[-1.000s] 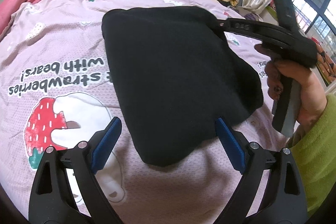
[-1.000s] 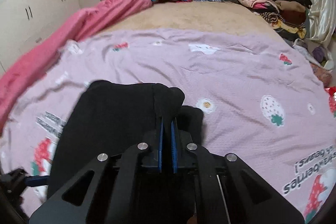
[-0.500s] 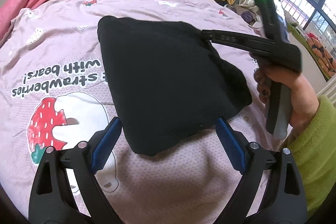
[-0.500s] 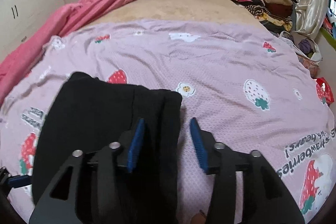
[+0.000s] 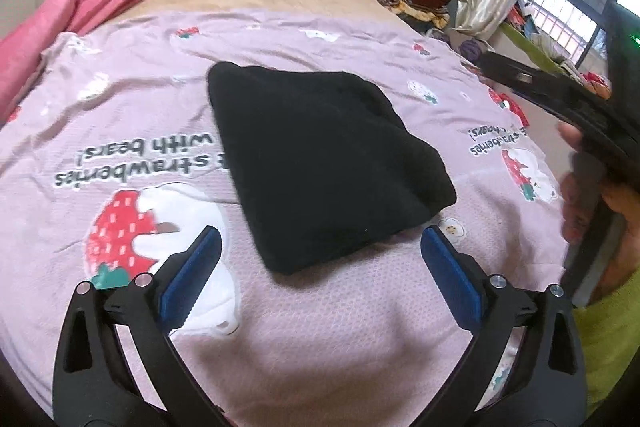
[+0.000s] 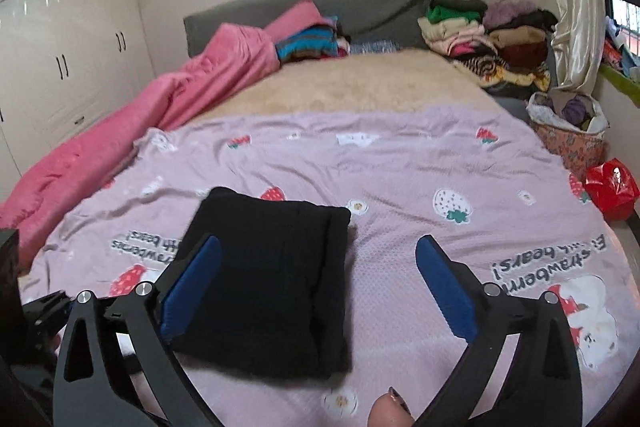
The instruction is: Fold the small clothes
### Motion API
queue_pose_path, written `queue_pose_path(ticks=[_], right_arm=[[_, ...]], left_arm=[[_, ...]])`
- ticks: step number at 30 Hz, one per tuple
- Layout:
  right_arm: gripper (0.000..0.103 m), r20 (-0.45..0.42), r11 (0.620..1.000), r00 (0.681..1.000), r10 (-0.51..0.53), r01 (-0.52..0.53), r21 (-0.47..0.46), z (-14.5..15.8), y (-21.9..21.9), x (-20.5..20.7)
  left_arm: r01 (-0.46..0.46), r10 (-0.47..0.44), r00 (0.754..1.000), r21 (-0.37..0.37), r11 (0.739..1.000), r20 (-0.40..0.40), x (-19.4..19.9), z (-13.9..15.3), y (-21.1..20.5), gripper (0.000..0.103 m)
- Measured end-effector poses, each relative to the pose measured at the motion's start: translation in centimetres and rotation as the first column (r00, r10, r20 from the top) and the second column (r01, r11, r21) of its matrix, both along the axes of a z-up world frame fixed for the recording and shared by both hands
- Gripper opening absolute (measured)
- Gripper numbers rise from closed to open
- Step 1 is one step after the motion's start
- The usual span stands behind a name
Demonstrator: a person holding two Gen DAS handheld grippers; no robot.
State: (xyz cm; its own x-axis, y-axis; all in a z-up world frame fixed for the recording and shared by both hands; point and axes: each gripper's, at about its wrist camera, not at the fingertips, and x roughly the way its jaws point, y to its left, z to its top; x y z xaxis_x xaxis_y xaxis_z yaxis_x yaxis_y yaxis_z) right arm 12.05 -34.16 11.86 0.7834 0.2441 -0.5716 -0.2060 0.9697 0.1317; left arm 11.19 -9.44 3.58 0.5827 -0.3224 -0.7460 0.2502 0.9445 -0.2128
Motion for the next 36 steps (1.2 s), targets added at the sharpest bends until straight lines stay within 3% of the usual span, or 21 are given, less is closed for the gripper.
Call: queue_pose_path(ticks=[7, 15, 23, 36], right_arm=[[0.098, 0.055, 1.0, 0.998, -0.006, 0.007, -0.009, 0.3, 0.4, -6.3], [0.098, 0.037, 0.997, 0.999, -0.033, 0.035, -0.065, -3.5, 2.3, -11.5], [0.098, 0.013, 0.994, 0.996, -0.093, 0.094, -0.053, -7.4, 3.3, -14.4], [0.099, 0.004, 0.991, 0.994, -0.107, 0.107, -0.083, -10.3, 4.7, -16.3]], left_arm=[[-0.022, 0.022, 0.999, 0.01, 1.0, 0.041, -2.8, 0.1, 1.7, 0.093], [-0.03, 0.028, 0.998, 0.03, 0.999, 0.055, -6.3, -2.3, 3.4, 0.093], [-0.043, 0.044, 0.998, -0.006, 0.999, 0.051, -8.0, -4.8, 4.6, 0.093], [-0.055, 0.056, 0.998, -0.012, 0.998, 0.04, -7.9, -6.0, 5.1, 0.093]])
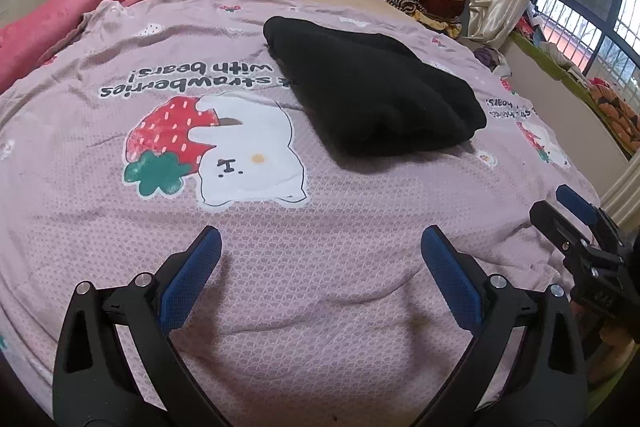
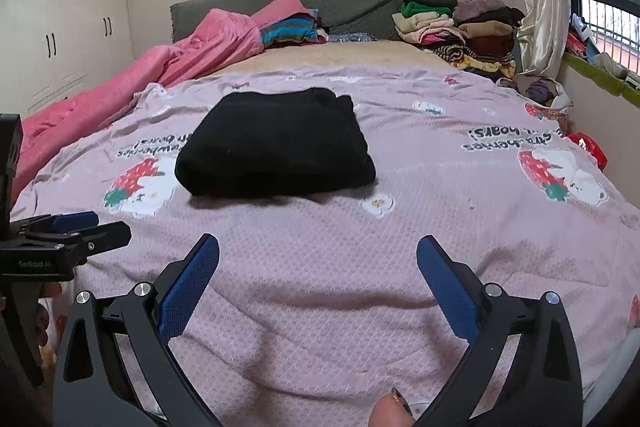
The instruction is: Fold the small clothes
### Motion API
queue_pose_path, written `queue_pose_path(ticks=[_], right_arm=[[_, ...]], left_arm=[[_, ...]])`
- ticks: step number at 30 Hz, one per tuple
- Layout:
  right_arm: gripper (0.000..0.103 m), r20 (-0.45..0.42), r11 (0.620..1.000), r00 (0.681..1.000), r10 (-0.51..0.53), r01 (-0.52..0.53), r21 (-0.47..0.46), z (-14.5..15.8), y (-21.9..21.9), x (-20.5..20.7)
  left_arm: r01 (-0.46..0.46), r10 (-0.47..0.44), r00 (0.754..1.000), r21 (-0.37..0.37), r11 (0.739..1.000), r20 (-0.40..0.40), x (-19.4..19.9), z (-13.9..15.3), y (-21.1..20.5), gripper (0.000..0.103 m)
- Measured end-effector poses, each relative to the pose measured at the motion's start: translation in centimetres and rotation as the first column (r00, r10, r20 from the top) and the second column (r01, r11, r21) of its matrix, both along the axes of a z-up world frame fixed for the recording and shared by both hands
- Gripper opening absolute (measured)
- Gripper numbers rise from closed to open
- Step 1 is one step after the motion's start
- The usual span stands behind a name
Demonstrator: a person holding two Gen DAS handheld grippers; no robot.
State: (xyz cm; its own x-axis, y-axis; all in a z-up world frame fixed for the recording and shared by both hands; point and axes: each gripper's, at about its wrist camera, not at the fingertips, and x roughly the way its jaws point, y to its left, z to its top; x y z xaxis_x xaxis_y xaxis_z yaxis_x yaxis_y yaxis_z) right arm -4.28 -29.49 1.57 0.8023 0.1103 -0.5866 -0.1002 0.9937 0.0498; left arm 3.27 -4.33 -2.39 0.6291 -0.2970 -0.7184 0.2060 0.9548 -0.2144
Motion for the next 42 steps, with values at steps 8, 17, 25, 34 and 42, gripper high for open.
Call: queue_pose_path(ticks=[8, 17, 25, 34, 42], right_arm=[[0.099, -0.019, 1.0, 1.0, 0.002, -0.002, -0.012, -0.28, 0.27, 0.04], [0.099, -0.031, 1.0, 1.0, 0.002, -0.002, 0.0, -0.44, 0.2, 0.08], [0.099, -0.036, 1.0, 0.999, 0.004, -0.003, 0.006, -0.5, 0.17, -0.01], [0.099, -0.039, 1.0, 0.999, 0.0, 0.0, 0.005, -0.53, 0.19, -0.07], [0.099, -0.037, 1.0, 0.999, -0.001, 0.001, 0.002, -0.47, 0.22, -0.1]], left_arm=[[-0.007, 0.007, 1.0, 0.014, 1.0, -0.009, 0.08, -0.22, 0.08, 0.093], [-0.001, 0.001, 1.0, 0.01, 1.0, -0.008, 0.02, -0.05, 0.04, 0.093], [0.002, -0.002, 1.0, 0.022, 1.0, -0.011, -0.07, -0.06, -0.2, 0.094], [-0.004, 0.005, 1.0, 0.041, 0.999, -0.014, -0.1, -0.07, -0.27, 0.094], [-0.015, 0.015, 1.0, 0.051, 0.999, -0.013, -0.15, 0.01, -0.1, 0.093]])
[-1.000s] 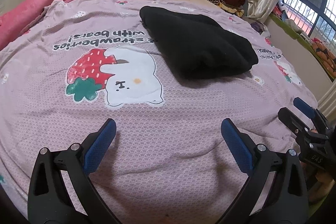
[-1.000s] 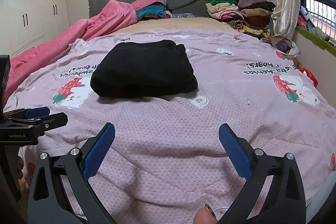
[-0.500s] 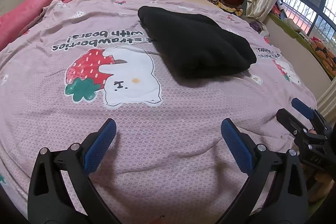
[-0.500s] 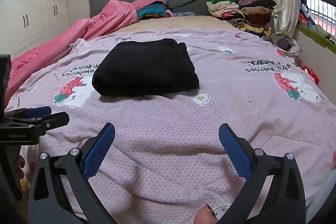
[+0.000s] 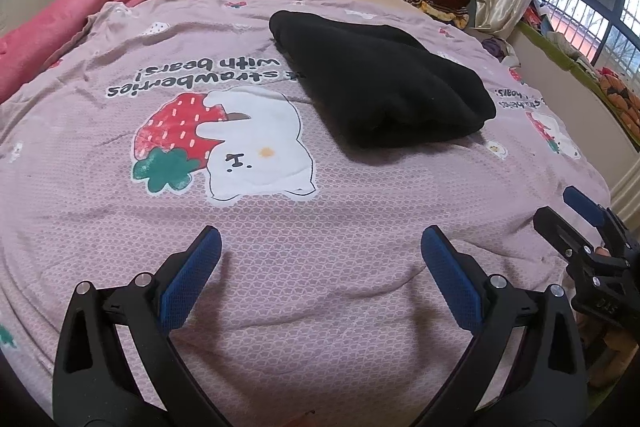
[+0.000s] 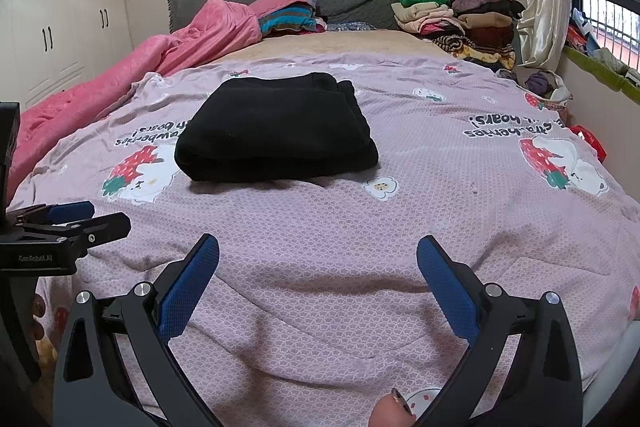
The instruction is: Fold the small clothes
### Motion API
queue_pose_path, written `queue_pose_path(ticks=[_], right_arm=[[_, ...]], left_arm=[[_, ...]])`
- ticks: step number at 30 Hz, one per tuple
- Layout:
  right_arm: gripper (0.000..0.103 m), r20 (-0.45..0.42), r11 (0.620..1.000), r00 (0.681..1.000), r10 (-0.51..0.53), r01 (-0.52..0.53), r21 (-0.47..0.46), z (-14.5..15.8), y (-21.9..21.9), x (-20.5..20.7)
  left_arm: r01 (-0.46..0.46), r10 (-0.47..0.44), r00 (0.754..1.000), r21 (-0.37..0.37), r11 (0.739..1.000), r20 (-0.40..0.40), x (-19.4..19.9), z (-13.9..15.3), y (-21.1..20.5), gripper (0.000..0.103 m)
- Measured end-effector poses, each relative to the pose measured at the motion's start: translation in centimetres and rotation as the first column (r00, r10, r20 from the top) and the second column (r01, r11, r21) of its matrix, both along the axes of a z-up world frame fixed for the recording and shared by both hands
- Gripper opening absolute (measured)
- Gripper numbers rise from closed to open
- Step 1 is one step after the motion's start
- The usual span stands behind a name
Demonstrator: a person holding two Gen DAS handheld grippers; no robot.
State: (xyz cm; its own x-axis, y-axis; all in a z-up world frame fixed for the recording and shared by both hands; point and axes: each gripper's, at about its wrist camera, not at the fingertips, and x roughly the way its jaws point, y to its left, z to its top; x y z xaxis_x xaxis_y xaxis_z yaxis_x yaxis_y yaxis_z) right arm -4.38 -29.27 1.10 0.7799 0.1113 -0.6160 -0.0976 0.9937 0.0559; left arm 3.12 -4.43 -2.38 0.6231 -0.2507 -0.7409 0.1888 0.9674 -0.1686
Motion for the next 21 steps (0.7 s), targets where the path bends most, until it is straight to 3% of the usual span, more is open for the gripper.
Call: queue_pose_path(ticks=[21], right_arm=[[0.099, 0.003, 1.0, 1.0, -0.007, 0.007, -0.008, 0.13, 0.24, -0.28]], left_arm=[[-0.011, 0.011, 1.0, 0.051, 0.999, -0.007, -0.07, -0.15, -0.41, 0.093]])
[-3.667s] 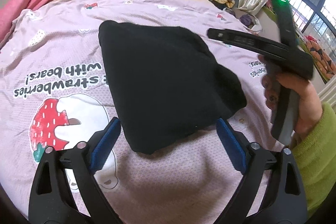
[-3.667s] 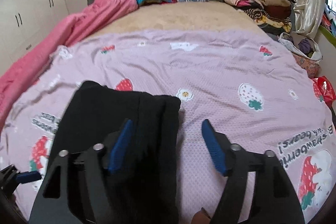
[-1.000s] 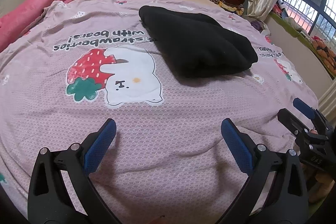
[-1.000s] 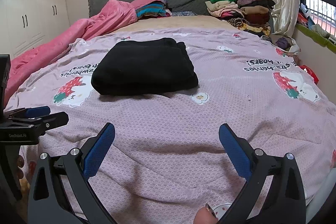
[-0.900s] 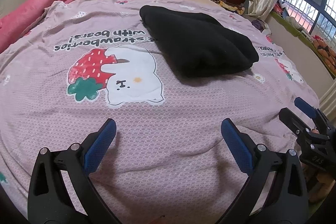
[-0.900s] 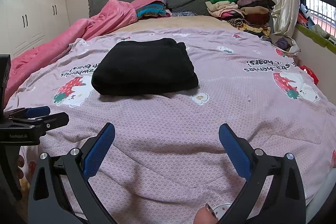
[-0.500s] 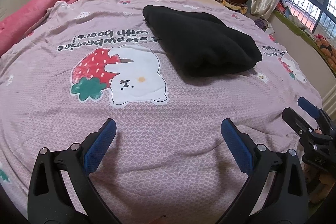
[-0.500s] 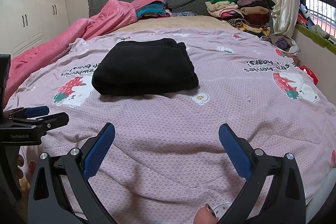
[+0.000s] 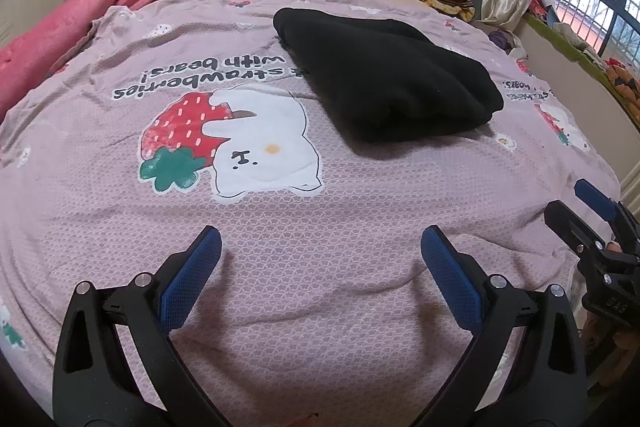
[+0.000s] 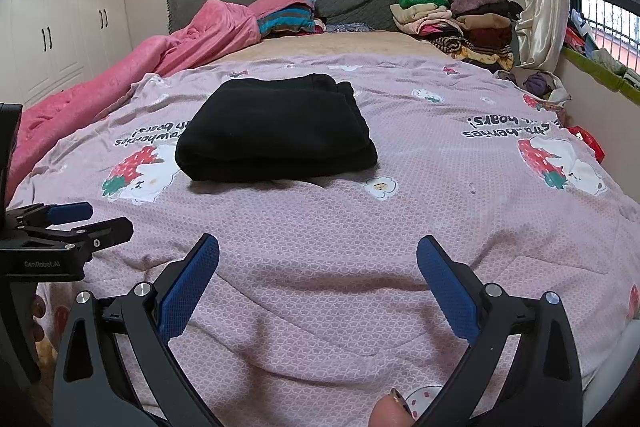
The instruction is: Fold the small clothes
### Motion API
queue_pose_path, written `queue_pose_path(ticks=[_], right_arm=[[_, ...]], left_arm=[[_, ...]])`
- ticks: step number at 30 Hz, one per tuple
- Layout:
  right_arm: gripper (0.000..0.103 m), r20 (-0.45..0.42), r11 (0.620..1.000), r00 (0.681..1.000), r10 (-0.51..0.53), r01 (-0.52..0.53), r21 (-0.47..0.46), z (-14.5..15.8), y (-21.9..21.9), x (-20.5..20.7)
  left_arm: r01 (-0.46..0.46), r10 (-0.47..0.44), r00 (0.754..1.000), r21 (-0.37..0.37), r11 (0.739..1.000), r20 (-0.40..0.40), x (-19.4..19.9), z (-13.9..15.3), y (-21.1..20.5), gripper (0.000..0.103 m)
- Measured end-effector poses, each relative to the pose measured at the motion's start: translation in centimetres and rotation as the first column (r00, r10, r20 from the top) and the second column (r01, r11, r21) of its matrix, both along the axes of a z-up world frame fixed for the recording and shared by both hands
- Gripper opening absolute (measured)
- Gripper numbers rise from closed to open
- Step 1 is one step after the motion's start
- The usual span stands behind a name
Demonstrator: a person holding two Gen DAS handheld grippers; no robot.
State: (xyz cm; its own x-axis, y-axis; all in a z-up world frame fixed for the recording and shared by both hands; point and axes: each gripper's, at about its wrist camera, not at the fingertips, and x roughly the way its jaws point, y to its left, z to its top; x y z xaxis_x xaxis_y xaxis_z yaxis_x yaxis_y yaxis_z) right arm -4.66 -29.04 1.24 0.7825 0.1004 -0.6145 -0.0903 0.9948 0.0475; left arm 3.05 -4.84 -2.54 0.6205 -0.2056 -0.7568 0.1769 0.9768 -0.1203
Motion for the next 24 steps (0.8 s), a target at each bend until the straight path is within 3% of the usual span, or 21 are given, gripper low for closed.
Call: queue_pose_path(ticks=[11, 14, 16, 18, 20, 21, 22, 23, 24], right_arm=[[0.099, -0.007, 0.997, 0.997, -0.076, 0.076, 0.0, 0.1, -1.4, -0.8], [0.099, -0.009, 0.985, 0.985, -0.173, 0.173, -0.002, 0.4, -3.8, -1.7], [0.098, -0.004, 0.953, 0.953, -0.302, 0.302, -0.005, 0.7, -7.6, -3.0], [0.098, -0.013, 0.903, 0.903, -0.43, 0.43, -0.013, 0.5, -11.7, -4.4], [0.098, -0.044, 0.791, 0.79, -0.612, 0.611, -0.033, -0.1, -17.9, -6.8], [0.098, -0.052, 0.727, 0.725, -0.686, 0.685, -0.048, -0.5, -20.7, -8.1], [0.098, -0.068, 0.619, 0.615, -0.786, 0.781, -0.085, -1.3, -24.9, -10.2], [0.099, -0.076, 0.557, 0.552, -0.83, 0.824, -0.106, -1.9, -27.2, -11.4], [0.099, -0.102, 0.456, 0.445, -0.89, 0.88, -0.135, -2.8, -30.7, -13.5]], left_arm=[[0.0, 0.0, 1.0, 0.021, 1.0, 0.002, -0.2, 0.2, -0.2, 0.093], [-0.016, 0.016, 1.0, 0.016, 1.0, -0.001, -0.2, 0.5, 0.5, 0.093], [-0.069, 0.069, 0.998, -0.016, 0.998, -0.017, 0.4, 0.9, 2.8, 0.094], [-0.133, 0.132, 0.99, -0.03, 0.991, -0.058, 1.7, 1.4, 6.5, 0.094], [-0.222, 0.218, 0.973, -0.047, 0.974, -0.07, 3.0, 2.2, 11.3, 0.093], [-0.286, 0.283, 0.957, -0.049, 0.957, -0.068, 3.5, 2.7, 14.7, 0.093], [-0.343, 0.34, 0.938, -0.04, 0.938, -0.065, 4.0, 3.0, 17.7, 0.094], [-0.429, 0.428, 0.902, -0.023, 0.903, -0.05, 4.3, 3.3, 22.0, 0.094], [-0.478, 0.477, 0.878, -0.013, 0.878, -0.039, 4.4, 3.3, 24.3, 0.093]])
